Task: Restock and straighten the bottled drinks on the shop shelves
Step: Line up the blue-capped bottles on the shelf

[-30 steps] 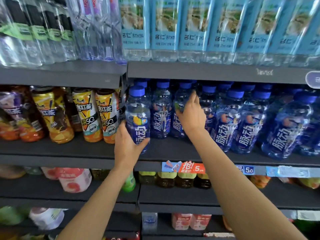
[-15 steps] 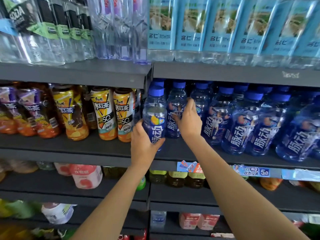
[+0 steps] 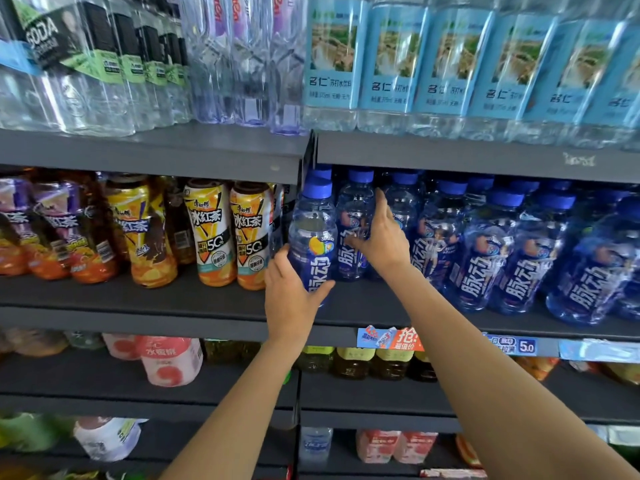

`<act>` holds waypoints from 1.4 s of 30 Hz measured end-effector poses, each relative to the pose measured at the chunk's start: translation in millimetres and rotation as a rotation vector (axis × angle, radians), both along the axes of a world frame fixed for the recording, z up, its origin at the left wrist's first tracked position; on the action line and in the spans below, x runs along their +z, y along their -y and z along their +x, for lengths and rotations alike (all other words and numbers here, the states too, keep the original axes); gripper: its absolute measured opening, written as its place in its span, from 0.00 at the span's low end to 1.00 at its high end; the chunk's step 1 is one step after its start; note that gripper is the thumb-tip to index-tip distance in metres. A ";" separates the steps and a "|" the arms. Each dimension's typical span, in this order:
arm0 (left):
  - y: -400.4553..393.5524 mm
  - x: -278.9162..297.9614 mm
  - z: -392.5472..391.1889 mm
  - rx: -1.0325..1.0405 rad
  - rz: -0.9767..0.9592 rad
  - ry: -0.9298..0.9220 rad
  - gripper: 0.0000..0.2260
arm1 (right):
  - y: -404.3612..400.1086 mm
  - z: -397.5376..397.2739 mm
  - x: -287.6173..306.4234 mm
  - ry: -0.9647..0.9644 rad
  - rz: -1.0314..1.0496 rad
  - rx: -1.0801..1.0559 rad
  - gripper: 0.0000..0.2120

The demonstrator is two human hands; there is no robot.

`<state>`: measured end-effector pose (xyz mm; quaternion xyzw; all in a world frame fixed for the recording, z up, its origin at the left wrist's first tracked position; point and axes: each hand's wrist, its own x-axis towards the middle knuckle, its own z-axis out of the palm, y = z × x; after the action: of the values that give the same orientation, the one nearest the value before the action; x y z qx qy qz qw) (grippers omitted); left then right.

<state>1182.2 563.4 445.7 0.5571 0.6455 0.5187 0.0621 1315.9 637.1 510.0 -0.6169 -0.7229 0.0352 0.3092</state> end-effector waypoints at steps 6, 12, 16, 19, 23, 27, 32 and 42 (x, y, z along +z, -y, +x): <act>0.1 -0.3 -1.9 -0.009 0.005 -0.012 0.37 | -1.9 -1.8 0.0 0.027 0.021 0.014 0.45; 0.9 -1.6 -2.0 -0.006 0.006 -0.035 0.38 | 13.7 1.4 5.1 0.204 0.091 -0.044 0.37; -0.4 -2.9 -3.4 -0.010 0.008 -0.040 0.38 | 25.8 30.5 20.7 0.133 0.257 -0.263 0.33; -1.1 -3.8 -2.0 0.003 0.002 -0.047 0.38 | 13.3 42.1 38.9 0.140 0.057 -0.256 0.32; -0.1 -3.6 -1.2 0.001 0.013 -0.044 0.38 | -5.3 32.4 46.3 0.045 -0.176 -0.214 0.41; 0.8 -3.1 -1.1 0.008 0.003 -0.051 0.37 | -5.6 33.0 45.8 0.099 -0.170 -0.215 0.42; 0.0 -2.3 -2.0 0.000 -0.002 -0.058 0.38 | 4.3 53.0 44.1 0.148 -0.092 -0.100 0.41; -11.3 -2.8 6.7 0.005 -0.016 -0.071 0.38 | 36.6 82.2 43.5 0.176 -0.058 0.118 0.46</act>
<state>1188.8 574.6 442.9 0.5730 0.6527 0.4938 0.0422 1398.1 600.5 553.5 -0.5828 -0.7808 0.0197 0.2241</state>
